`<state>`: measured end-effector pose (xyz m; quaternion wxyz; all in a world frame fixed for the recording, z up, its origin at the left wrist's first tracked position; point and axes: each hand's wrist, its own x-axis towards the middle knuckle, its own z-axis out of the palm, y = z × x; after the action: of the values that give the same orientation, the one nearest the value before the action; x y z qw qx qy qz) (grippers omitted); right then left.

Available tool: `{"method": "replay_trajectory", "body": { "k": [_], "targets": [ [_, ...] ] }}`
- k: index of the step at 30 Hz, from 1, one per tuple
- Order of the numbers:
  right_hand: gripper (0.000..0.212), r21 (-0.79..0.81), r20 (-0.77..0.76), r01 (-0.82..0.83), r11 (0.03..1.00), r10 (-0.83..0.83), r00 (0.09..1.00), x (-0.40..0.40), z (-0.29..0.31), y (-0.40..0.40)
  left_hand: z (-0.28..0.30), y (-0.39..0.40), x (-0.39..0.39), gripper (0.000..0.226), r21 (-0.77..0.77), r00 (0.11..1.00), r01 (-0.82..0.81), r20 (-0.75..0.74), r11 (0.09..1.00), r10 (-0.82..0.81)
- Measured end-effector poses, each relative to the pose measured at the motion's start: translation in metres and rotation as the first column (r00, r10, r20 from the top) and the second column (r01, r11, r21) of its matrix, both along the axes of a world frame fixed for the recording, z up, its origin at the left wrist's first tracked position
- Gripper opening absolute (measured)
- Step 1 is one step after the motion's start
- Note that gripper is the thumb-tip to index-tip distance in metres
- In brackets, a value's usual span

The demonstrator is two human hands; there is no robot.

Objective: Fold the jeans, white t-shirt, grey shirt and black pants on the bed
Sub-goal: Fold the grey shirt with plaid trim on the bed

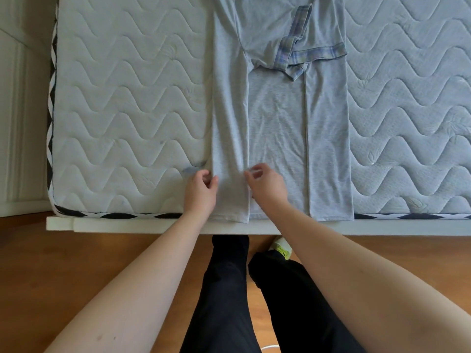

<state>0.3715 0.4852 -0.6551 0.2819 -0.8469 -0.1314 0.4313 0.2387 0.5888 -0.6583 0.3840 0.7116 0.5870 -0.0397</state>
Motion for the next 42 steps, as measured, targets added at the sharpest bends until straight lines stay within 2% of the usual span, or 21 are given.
{"method": "replay_trajectory", "body": {
  "k": [3, 5, 7, 9, 10, 12, 15, 20, 22, 24, 26, 29, 31, 33, 34, 36, 37, 39, 42],
  "targets": [
    [0.050, 0.090, -0.032, 0.086, 0.992, -0.083, 0.996, 0.019, 0.000, 0.036, -0.006, 0.019, 0.019, 0.034, -0.026, 0.995, -0.077, 0.061, 0.997, 0.078],
    [0.050, 0.083, -0.049, 0.127, 0.988, -0.124, 0.991, 0.035, -0.002, 0.058, -0.008, 0.035, 0.033, 0.032, -0.029, 0.992, -0.088, 0.088, 0.996, 0.091],
    [0.040, 0.047, -0.059, 0.149, 0.988, -0.146, 0.988, 0.049, -0.005, 0.076, -0.010, 0.051, 0.047, 0.032, -0.020, 0.992, -0.065, 0.105, 0.998, 0.067],
    [0.015, 0.008, 0.023, 0.123, 0.992, -0.123, 0.992, 0.059, -0.009, 0.084, -0.014, 0.066, 0.059, 0.035, -0.017, 0.994, -0.035, 0.103, 0.999, 0.037],
    [0.009, -0.016, 0.082, 0.108, 0.994, -0.107, 0.991, 0.062, -0.010, 0.085, -0.016, 0.072, 0.064, 0.037, -0.020, 0.995, -0.027, 0.099, 0.999, 0.029],
    [0.011, -0.067, 0.159, 0.095, 0.993, -0.084, 0.984, 0.064, -0.012, 0.081, -0.019, 0.081, 0.072, 0.041, -0.019, 0.995, -0.037, 0.094, 0.999, 0.039],
    [0.018, -0.094, 0.177, 0.060, 0.994, -0.042, 0.983, 0.065, -0.017, 0.076, -0.022, 0.092, 0.080, 0.040, -0.021, 0.993, -0.051, 0.104, 0.998, 0.053],
    [0.037, 0.072, 0.154, 0.157, 0.985, -0.166, 0.974, 0.094, -0.016, 0.122, -0.028, 0.116, 0.100, 0.028, -0.042, 0.983, -0.071, 0.165, 0.997, 0.077],
    [0.034, 0.092, 0.114, 0.211, 0.973, -0.221, 0.969, 0.114, -0.016, 0.147, -0.030, 0.131, 0.112, 0.027, -0.053, 0.977, -0.077, 0.196, 0.996, 0.086],
    [0.022, 0.055, 0.107, 0.174, 0.983, -0.179, 0.978, 0.131, -0.017, 0.166, -0.030, 0.146, 0.127, 0.029, -0.078, 0.972, -0.081, 0.216, 0.994, 0.096],
    [0.020, 0.002, 0.150, 0.125, 0.992, -0.124, 0.981, 0.143, -0.017, 0.174, -0.030, 0.161, 0.145, 0.033, -0.084, 0.969, -0.092, 0.221, 0.992, 0.109],
    [0.019, -0.054, 0.206, 0.149, 0.987, -0.135, 0.969, 0.155, -0.018, 0.171, -0.031, 0.182, 0.169, 0.037, -0.095, 0.965, -0.119, 0.225, 0.988, 0.138],
    [0.015, -0.068, 0.162, 0.140, 0.988, -0.128, 0.978, 0.160, -0.019, 0.171, -0.033, 0.195, 0.183, 0.039, -0.099, 0.967, -0.129, 0.209, 0.987, 0.147],
    [0.023, -0.003, 0.070, 0.208, 0.978, -0.208, 0.976, 0.164, -0.017, 0.178, -0.033, 0.208, 0.195, 0.040, -0.082, 0.973, -0.121, 0.185, 0.989, 0.134],
    [0.026, 0.033, -0.003, 0.312, 0.949, -0.313, 0.950, 0.167, -0.015, 0.183, -0.032, 0.214, 0.202, 0.041, -0.075, 0.977, -0.108, 0.179, 0.991, 0.119],
    [0.023, 0.052, -0.159, 0.555, 0.830, -0.542, 0.825, 0.173, -0.011, 0.192, -0.028, 0.227, 0.215, 0.041, -0.060, 0.981, -0.077, 0.173, 0.995, 0.086],
    [0.019, 0.047, -0.193, 0.625, 0.780, -0.606, 0.771, 0.176, -0.011, 0.194, -0.027, 0.233, 0.222, 0.039, -0.054, 0.983, -0.062, 0.169, 0.997, 0.071],
    [0.015, 0.037, -0.214, 0.681, 0.731, -0.660, 0.720, 0.180, -0.012, 0.195, -0.025, 0.242, 0.234, 0.033, -0.049, 0.989, -0.028, 0.142, 0.998, 0.035],
    [0.010, 0.021, -0.315, 0.694, 0.720, -0.654, 0.688, 0.181, -0.014, 0.190, -0.028, 0.251, 0.242, 0.026, -0.117, 0.993, -0.008, 0.115, 0.993, 0.021]
  ]
}}
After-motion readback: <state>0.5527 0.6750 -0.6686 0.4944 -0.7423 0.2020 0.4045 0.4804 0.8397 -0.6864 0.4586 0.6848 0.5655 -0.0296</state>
